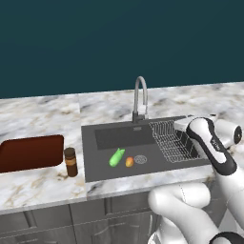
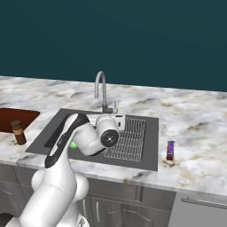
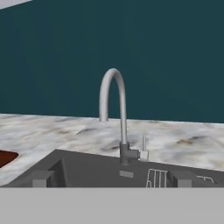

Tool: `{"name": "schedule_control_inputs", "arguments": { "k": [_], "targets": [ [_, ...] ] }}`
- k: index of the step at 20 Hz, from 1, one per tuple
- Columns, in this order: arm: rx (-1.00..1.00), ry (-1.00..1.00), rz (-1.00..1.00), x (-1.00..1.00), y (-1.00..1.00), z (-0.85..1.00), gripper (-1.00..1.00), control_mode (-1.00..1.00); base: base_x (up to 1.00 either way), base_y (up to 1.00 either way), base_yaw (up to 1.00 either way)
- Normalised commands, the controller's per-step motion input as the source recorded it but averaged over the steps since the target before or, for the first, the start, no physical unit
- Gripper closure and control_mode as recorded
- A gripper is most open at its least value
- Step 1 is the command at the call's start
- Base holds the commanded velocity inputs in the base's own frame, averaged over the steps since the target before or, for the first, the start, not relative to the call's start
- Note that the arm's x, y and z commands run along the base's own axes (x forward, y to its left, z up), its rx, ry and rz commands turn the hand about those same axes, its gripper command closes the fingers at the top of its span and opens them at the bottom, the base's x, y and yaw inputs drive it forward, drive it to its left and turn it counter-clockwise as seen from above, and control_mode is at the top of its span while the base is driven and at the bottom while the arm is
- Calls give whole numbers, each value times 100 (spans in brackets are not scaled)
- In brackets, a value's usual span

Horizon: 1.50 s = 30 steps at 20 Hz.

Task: Pick up all produce items and place them in the sink. Turn on the sink faucet to wash them. Then turn the sink off and put them in the tray.

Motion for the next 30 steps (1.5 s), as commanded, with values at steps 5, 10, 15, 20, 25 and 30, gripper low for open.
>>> {"name": "schedule_control_inputs", "arguments": {
  "k": [5, 10, 15, 20, 25, 30],
  "targets": [
    [0, 1, 1, 24, 0, 0, -100, -100, 0, 0, 0],
    [0, 3, 1, 37, 0, 0, -100, -100, 0, 0, 0],
    [0, 3, 3, 43, -2, 0, -100, -100, 0, 0, 0],
    [0, 4, 4, 41, -2, -1, -100, -100, 0, 0, 0],
    [0, 5, 4, 36, -9, -6, -100, -100, 0, 0, 0],
    [0, 5, 4, 36, -22, -11, -100, -100, 0, 0, 0]
  ]
}}
